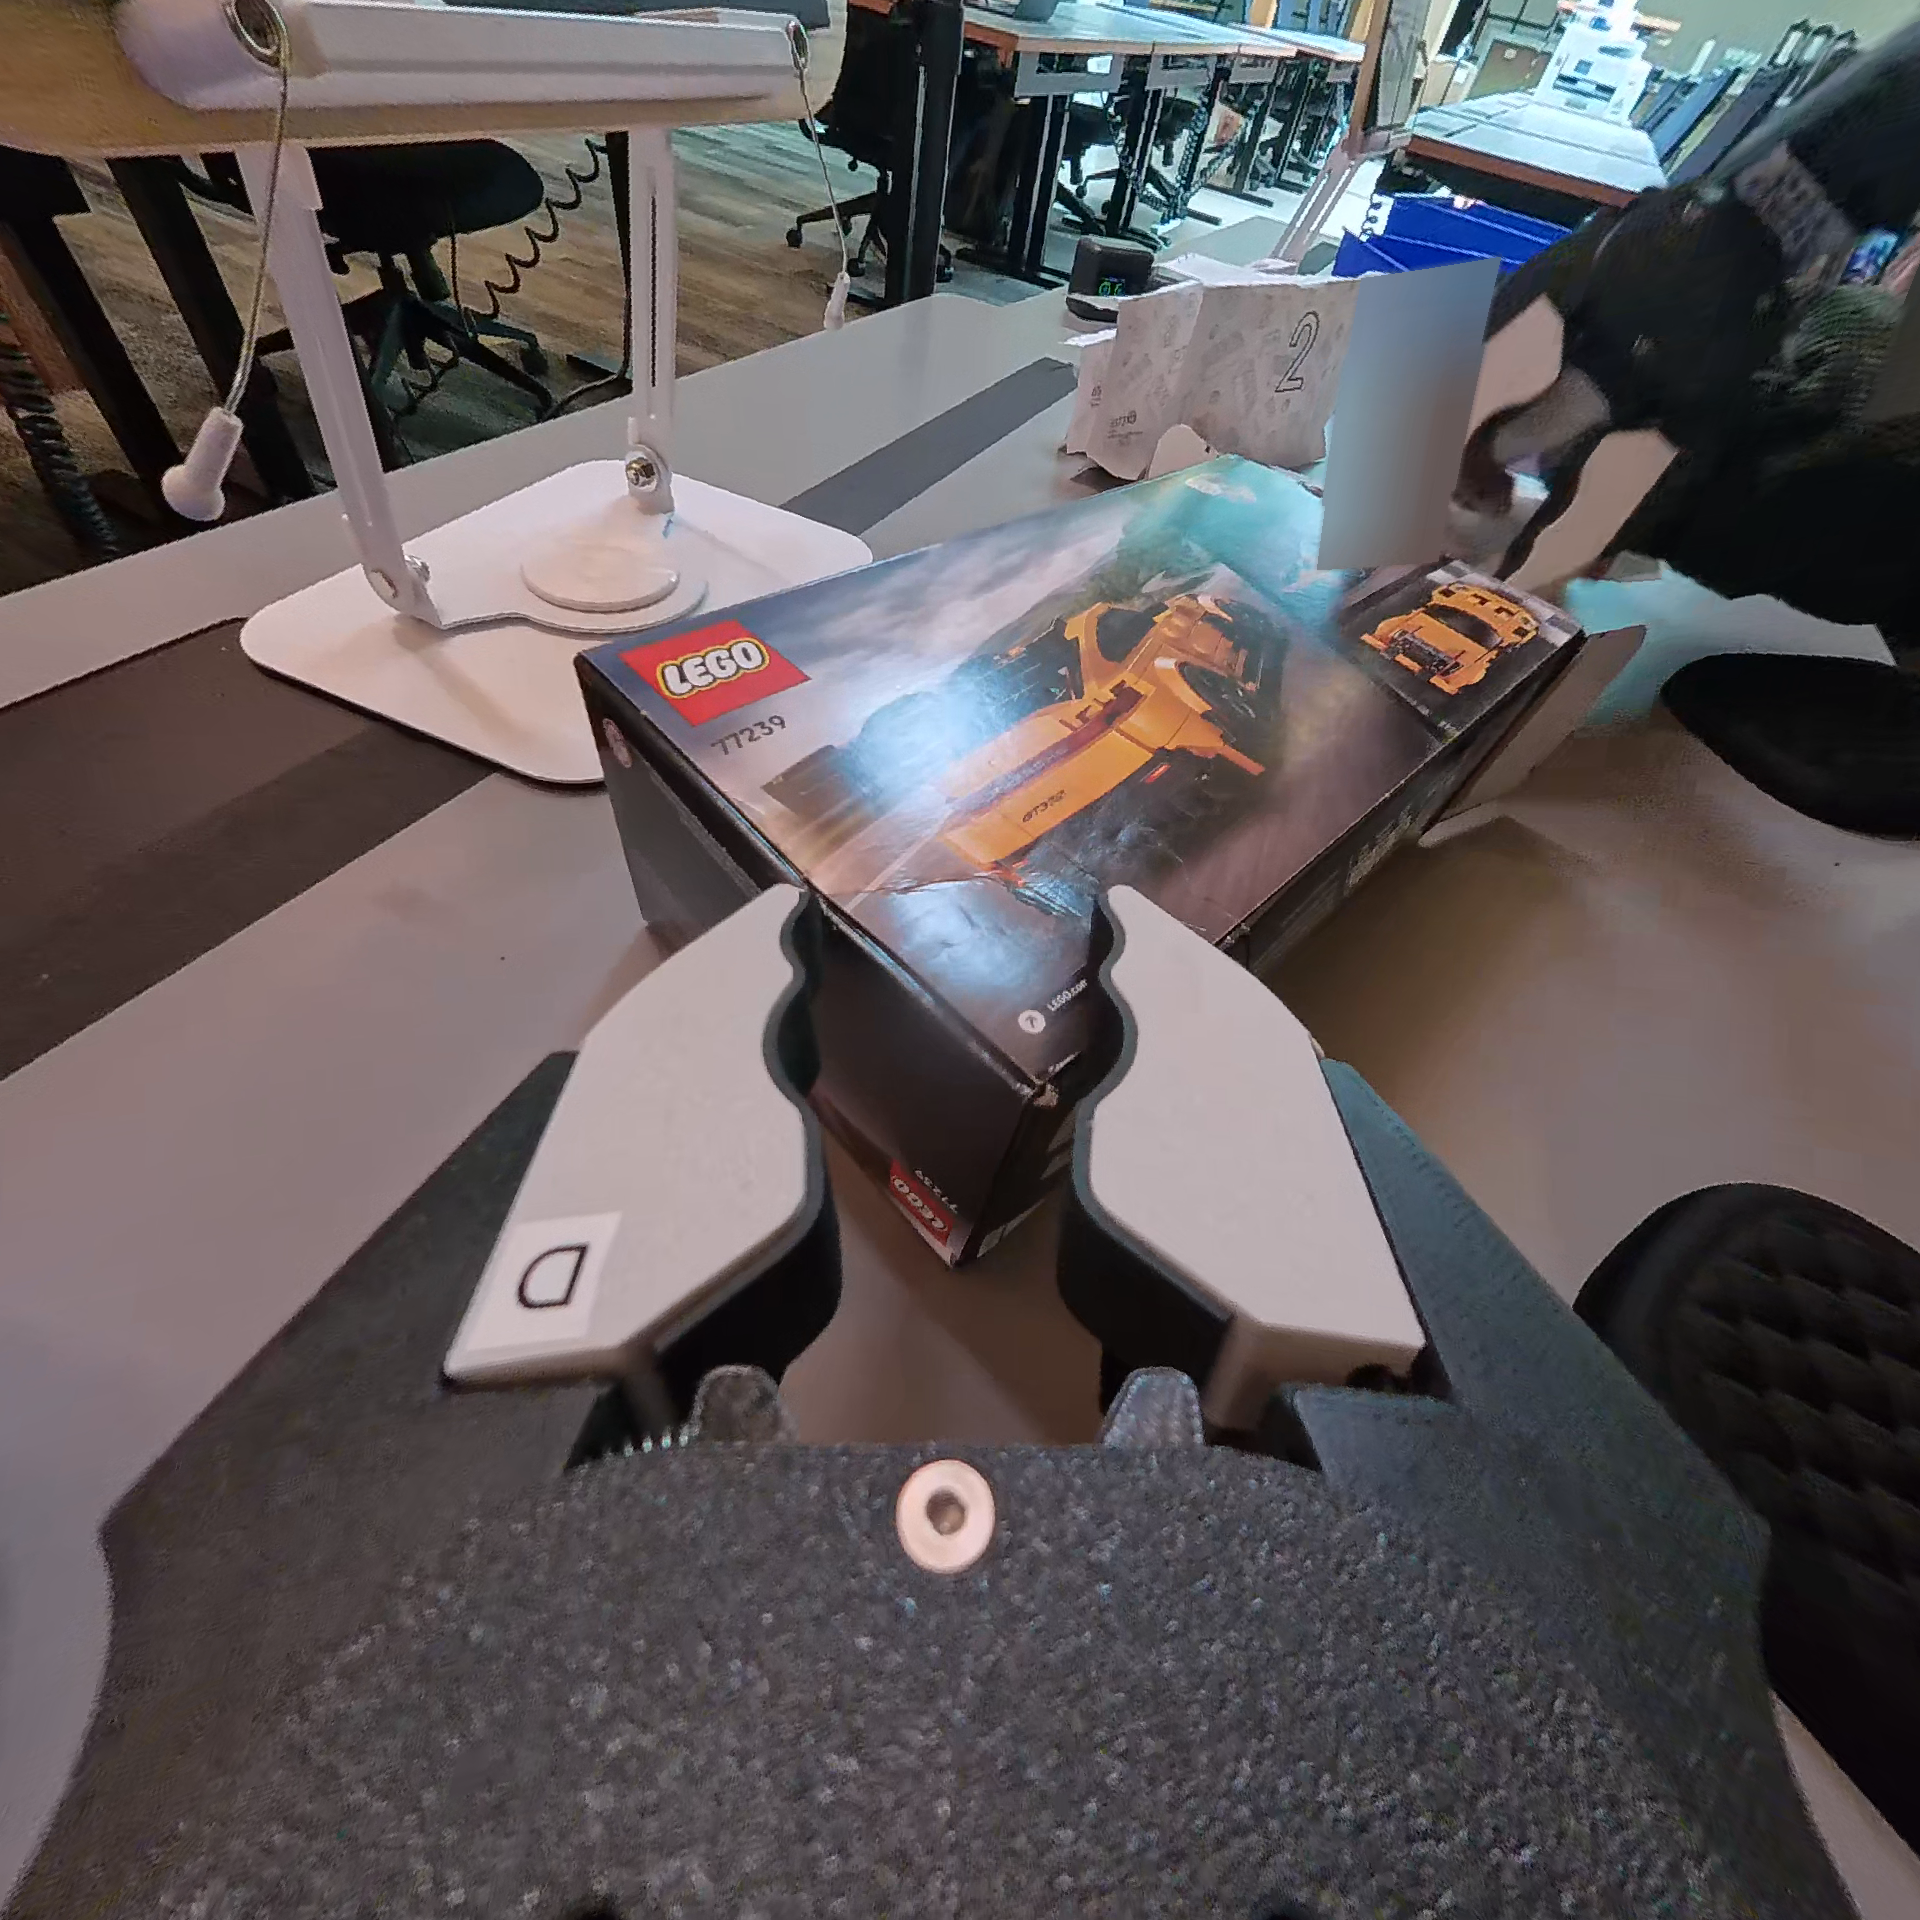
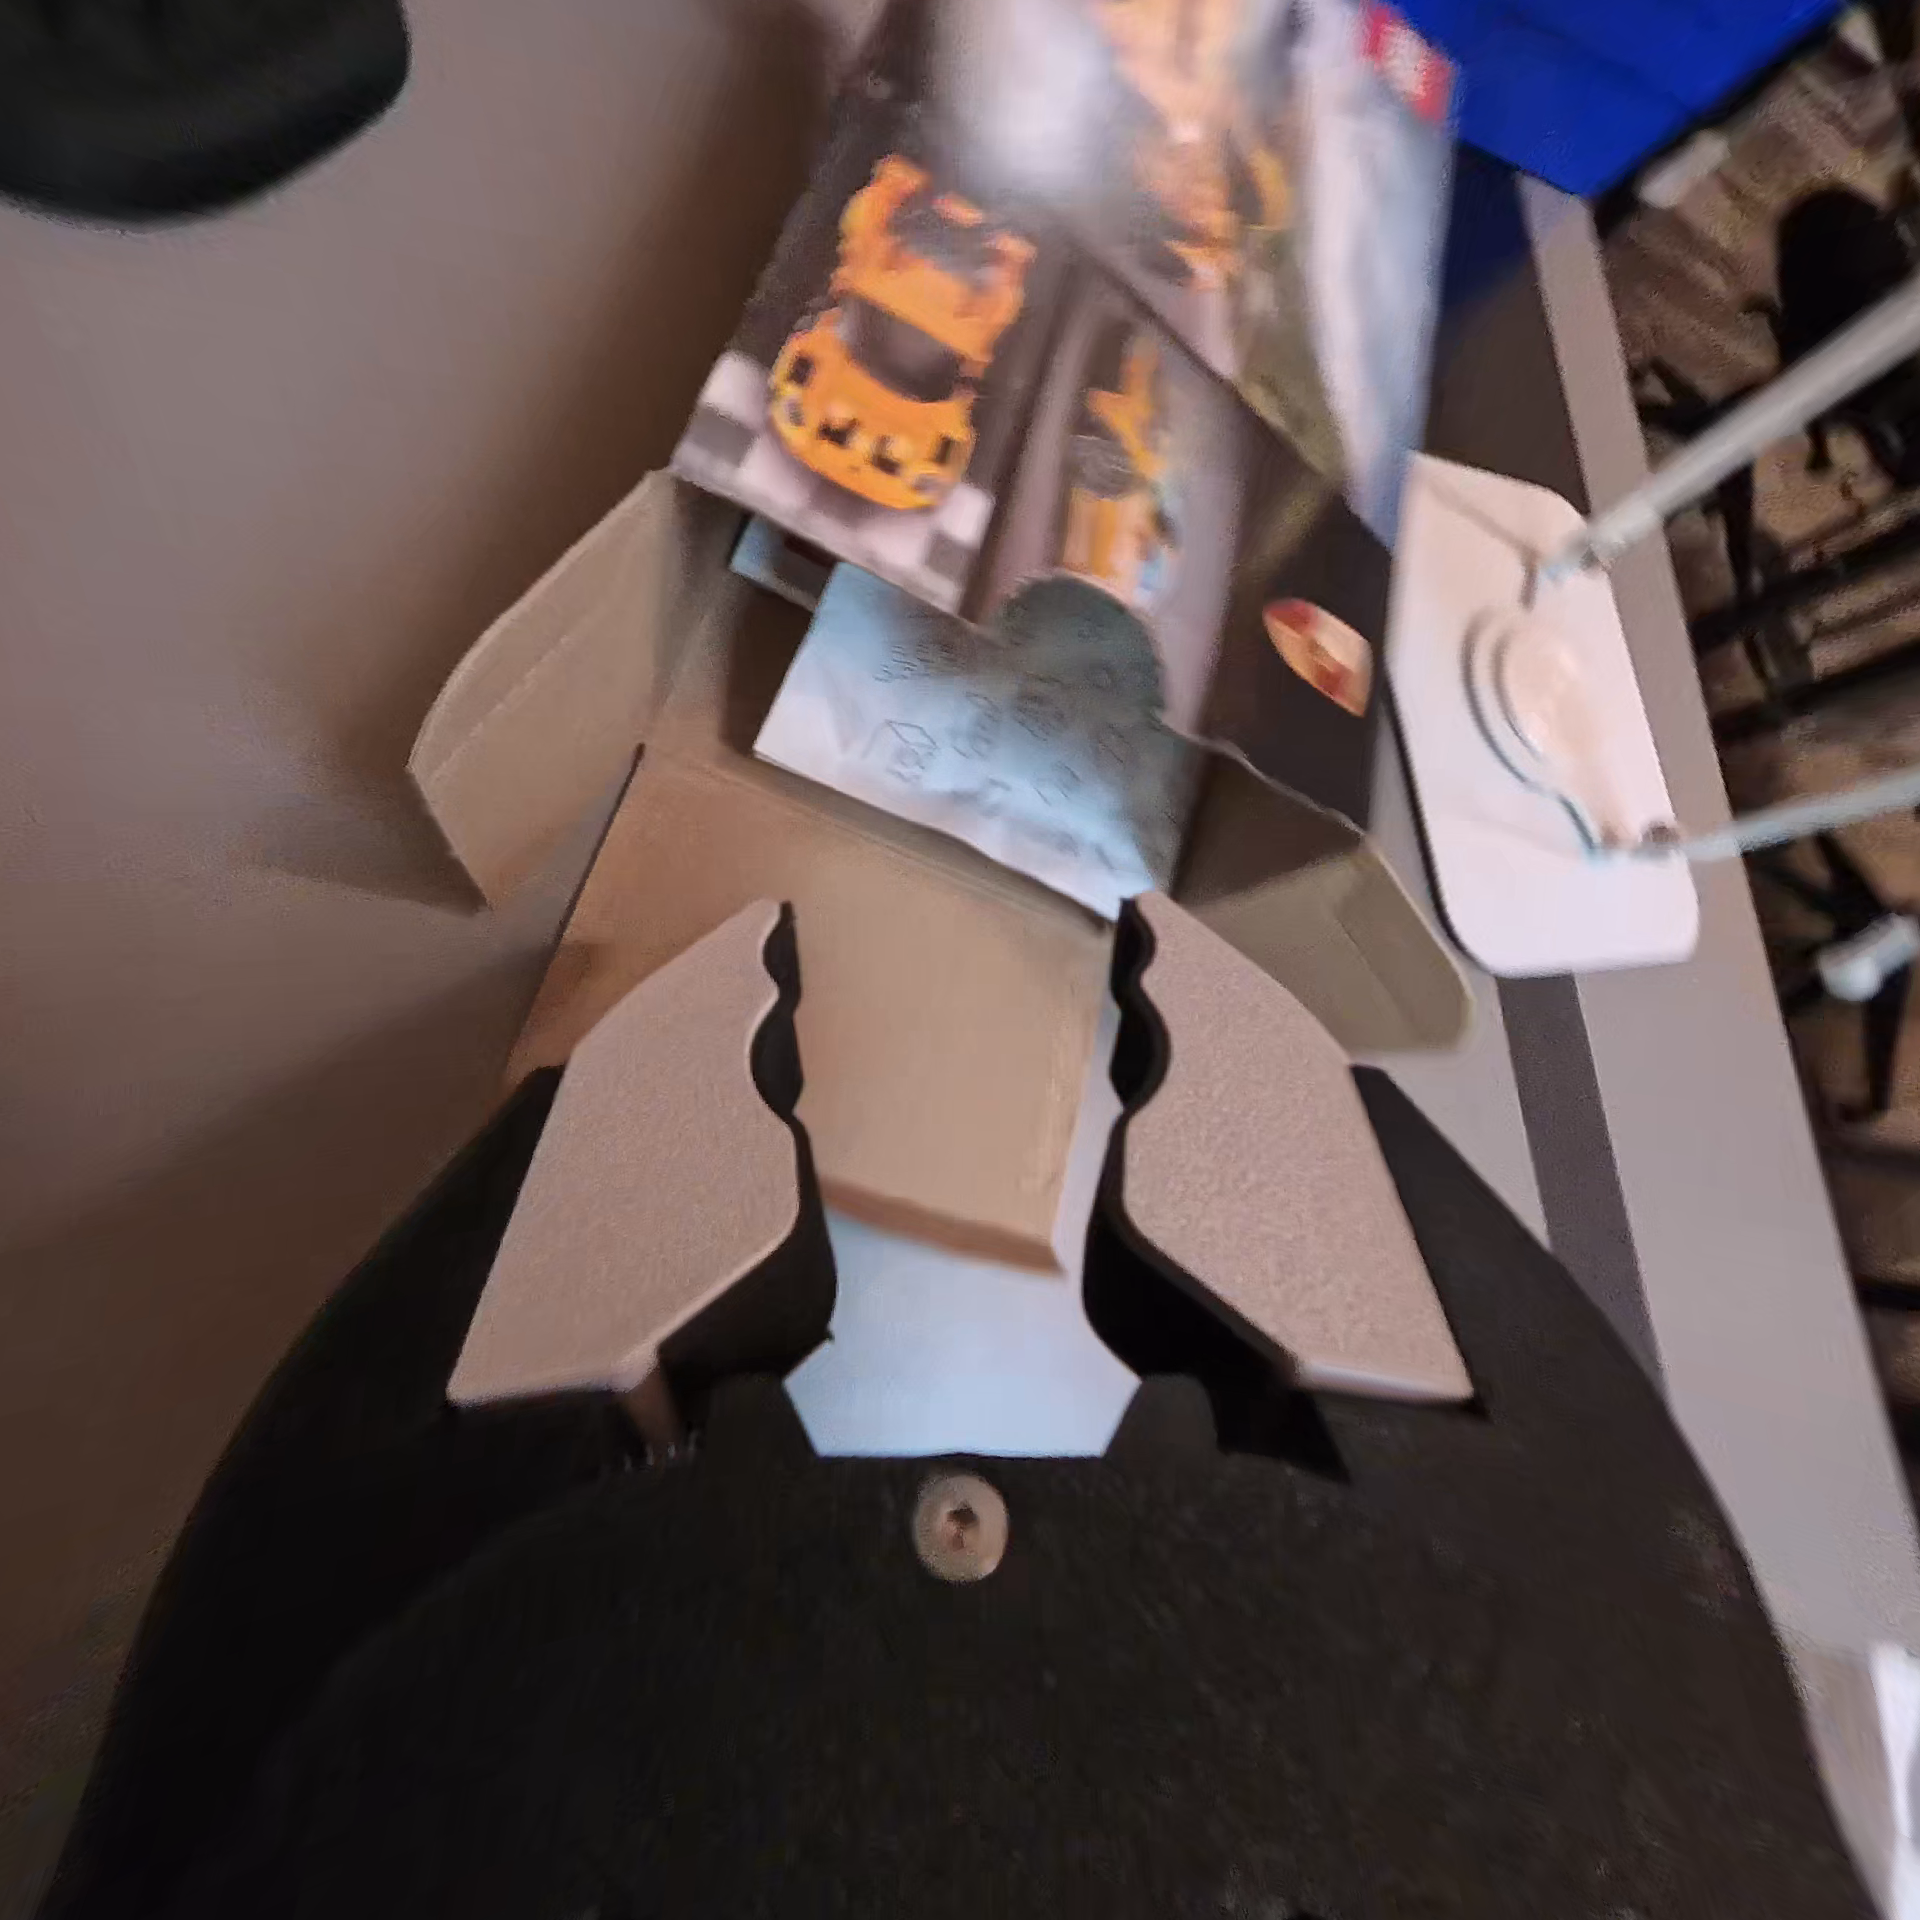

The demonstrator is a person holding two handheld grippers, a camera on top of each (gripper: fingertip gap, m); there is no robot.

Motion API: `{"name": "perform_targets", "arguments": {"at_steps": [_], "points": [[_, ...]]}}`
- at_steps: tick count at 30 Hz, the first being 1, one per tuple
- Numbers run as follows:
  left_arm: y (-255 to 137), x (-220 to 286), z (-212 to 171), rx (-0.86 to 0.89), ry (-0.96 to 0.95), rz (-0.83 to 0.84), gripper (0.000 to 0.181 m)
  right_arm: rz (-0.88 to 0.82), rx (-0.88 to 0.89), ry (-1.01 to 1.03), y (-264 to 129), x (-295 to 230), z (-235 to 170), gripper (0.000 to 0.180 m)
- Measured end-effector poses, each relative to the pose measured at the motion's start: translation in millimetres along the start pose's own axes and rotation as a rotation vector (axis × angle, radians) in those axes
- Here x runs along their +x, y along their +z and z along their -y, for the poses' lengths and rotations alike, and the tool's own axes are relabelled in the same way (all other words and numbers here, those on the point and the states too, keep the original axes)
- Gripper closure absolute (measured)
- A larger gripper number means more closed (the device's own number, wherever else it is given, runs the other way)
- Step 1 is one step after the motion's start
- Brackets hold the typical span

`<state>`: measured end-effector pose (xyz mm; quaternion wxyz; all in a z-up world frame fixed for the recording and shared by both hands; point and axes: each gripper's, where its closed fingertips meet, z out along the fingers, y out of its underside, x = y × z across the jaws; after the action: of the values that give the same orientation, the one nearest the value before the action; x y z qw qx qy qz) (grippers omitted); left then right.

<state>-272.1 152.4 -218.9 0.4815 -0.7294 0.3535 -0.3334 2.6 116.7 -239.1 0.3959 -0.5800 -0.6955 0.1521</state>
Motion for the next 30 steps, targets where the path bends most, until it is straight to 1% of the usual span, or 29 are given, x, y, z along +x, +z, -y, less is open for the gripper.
{"name": "perform_targets", "arguments": {"at_steps": [1,2,4,9,12,14,17,20,25,28,30], "points": [[0.1,-0.1,0.0,0.000,0.001,0.001,0.133,-0.030,0.021,0.069,-17.8,7.4,-1.4,0.119],[0.1,-0.2,0.0,-0.001,0.002,0.001,0.133,-0.081,0.041,0.131,-37.9,17.7,-5.7,0.118],[0.3,-0.2,0.2,-0.002,0.004,0.002,0.133,-0.184,0.044,0.255,-80.6,36.8,-26.6,0.118],[0.7,-1.9,0.2,0.000,0.009,0.009,0.135,-0.438,0.013,0.528,-180.0,65.6,-108.2,0.123],[3.4,-5.9,-0.7,0.000,-0.002,0.023,0.131,-0.565,-0.044,0.583,-220.3,84.8,-158.3,0.122],[5.9,-7.0,-0.1,0.006,-0.017,0.024,0.130,-0.583,-0.059,0.622,-234.1,100.3,-184.3,0.122],[7.7,-8.0,1.4,0.005,-0.011,0.046,0.130,-0.554,-0.026,0.699,-244.7,131.9,-208.2,0.130],[8.9,-8.3,2.4,0.007,-0.015,0.068,0.129,-0.518,-0.109,0.643,-245.4,159.8,-230.9,0.135],[9.9,-8.7,3.1,0.022,-0.034,0.090,0.129,-0.346,-0.314,0.471,-214.8,173.2,-249.7,0.135],[10.7,-9.3,3.9,0.039,-0.049,0.090,0.129,-0.236,-0.416,0.420,-189.1,169.2,-260.2,0.135],[11.2,-9.5,4.2,0.045,-0.054,0.091,0.128,-0.173,-0.459,0.404,-173.8,163.9,-262.8,0.139]]}}
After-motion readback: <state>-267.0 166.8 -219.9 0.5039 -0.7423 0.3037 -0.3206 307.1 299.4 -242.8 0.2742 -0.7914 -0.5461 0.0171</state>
